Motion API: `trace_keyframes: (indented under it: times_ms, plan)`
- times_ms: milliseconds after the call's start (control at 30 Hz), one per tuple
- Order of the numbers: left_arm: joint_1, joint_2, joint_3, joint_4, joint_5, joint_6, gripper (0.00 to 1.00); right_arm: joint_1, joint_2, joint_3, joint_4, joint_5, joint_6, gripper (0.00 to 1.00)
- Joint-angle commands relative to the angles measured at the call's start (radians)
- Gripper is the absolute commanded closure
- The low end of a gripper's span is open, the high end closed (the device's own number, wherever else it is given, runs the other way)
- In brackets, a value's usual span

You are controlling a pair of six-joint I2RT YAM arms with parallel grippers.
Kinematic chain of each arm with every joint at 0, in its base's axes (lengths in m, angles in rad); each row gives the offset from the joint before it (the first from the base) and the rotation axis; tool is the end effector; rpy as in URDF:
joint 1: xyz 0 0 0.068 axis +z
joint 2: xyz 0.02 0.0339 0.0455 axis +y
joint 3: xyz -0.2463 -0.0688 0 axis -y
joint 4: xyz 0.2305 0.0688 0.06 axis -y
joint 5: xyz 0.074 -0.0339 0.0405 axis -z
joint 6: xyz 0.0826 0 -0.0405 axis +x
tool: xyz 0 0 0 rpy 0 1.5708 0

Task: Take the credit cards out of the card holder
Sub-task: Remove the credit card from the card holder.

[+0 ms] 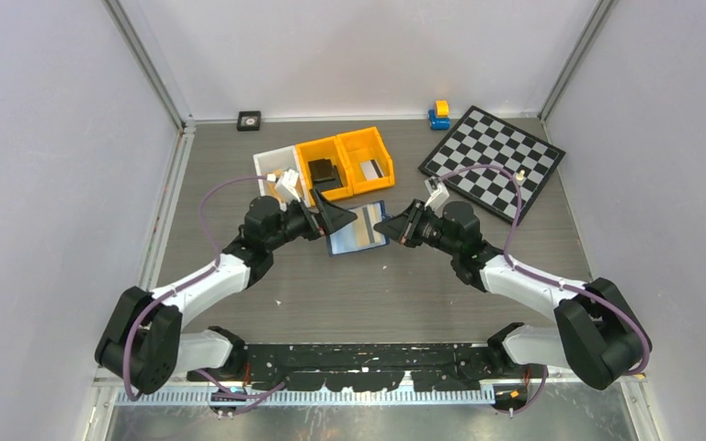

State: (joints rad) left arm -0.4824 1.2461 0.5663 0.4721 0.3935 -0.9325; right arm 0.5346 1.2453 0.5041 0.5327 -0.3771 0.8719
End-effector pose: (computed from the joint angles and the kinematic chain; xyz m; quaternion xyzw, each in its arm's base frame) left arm 0.2559 -0.1698 0.2177 -0.0499 0.7699 -0.5169 0.3709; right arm 0.2421 0.1787 0.2043 0.0117 0.7721 0.5111 0.3776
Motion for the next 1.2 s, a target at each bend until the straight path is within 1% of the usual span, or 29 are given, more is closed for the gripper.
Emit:
trace_keyframes:
  times_ms: [0, 100, 200, 233, 400, 533, 600, 800, 900, 933, 967, 1033, 1100, 1167]
  plan:
    - [-0.001, -0.037, 0.032, -0.052, -0.045, 0.045, 0.00, 0.022, -0.048, 0.074, -0.077, 0.088, -0.070, 1.00]
    - [-0.006, 0.010, 0.048, -0.046, -0.018, 0.044, 0.00, 0.044, -0.059, 0.093, -0.133, 0.127, -0.106, 0.99]
    - [-0.013, 0.073, 0.075, -0.022, 0.039, 0.032, 0.00, 0.051, -0.061, 0.093, -0.131, 0.133, -0.108, 0.99]
    - [-0.013, 0.089, 0.077, -0.013, 0.051, 0.026, 0.02, 0.051, -0.061, 0.092, -0.129, 0.133, -0.106, 1.00]
    - [-0.012, 0.115, 0.077, 0.007, 0.065, 0.018, 0.20, 0.052, -0.056, 0.081, -0.088, 0.116, -0.083, 1.00]
    - [-0.012, 0.123, 0.069, 0.045, 0.081, 0.003, 0.33, 0.049, -0.034, 0.062, -0.011, 0.072, -0.046, 1.00]
    - [-0.012, 0.128, 0.069, 0.061, 0.089, -0.003, 0.41, 0.041, -0.022, 0.048, 0.037, 0.050, -0.019, 0.99]
    - [-0.010, 0.124, 0.063, 0.086, 0.099, -0.008, 0.56, -0.012, 0.017, 0.013, 0.165, -0.017, 0.069, 0.99]
    - [-0.009, 0.125, 0.067, 0.084, 0.102, -0.007, 0.74, -0.018, 0.047, 0.014, 0.213, -0.052, 0.093, 1.00]
    - [-0.007, 0.126, 0.068, 0.078, 0.101, -0.006, 0.79, -0.021, 0.056, 0.012, 0.228, -0.061, 0.103, 0.99]
    - [-0.007, 0.124, 0.071, 0.066, 0.099, -0.003, 0.83, -0.023, 0.061, 0.009, 0.243, -0.067, 0.111, 0.95]
    - [-0.006, 0.122, 0.076, 0.044, 0.092, 0.001, 0.88, -0.030, 0.067, 0.001, 0.273, -0.073, 0.123, 0.83]
    - [-0.003, 0.118, 0.073, 0.040, 0.089, 0.000, 0.91, -0.035, 0.066, -0.005, 0.278, -0.070, 0.130, 0.78]
    - [0.000, 0.116, 0.072, 0.039, 0.087, 0.000, 0.93, -0.040, 0.063, -0.008, 0.279, -0.068, 0.135, 0.77]
